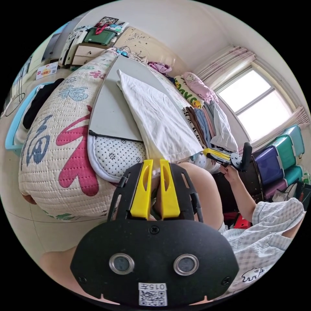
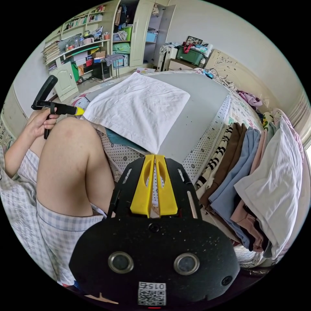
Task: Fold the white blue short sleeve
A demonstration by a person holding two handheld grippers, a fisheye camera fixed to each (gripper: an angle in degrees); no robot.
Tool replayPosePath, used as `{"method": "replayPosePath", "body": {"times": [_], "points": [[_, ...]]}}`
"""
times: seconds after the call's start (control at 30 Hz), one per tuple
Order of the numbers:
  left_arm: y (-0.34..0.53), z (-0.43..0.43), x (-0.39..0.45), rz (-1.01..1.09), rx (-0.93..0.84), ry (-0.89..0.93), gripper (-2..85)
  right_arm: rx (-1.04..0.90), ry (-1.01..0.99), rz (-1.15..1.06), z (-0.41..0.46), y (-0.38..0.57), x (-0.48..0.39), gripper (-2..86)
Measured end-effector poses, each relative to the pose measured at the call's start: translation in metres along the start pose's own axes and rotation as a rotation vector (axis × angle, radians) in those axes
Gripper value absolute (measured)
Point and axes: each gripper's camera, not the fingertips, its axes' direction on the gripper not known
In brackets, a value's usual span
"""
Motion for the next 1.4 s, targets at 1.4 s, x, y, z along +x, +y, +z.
{"method": "replayPosePath", "body": {"times": [1.4], "points": [[-0.004, -0.028, 0.028, 0.061, 0.160, -0.063, 4.6, 0.108, 0.057, 0.054, -0.060, -0.022, 0.073, -0.5]]}}
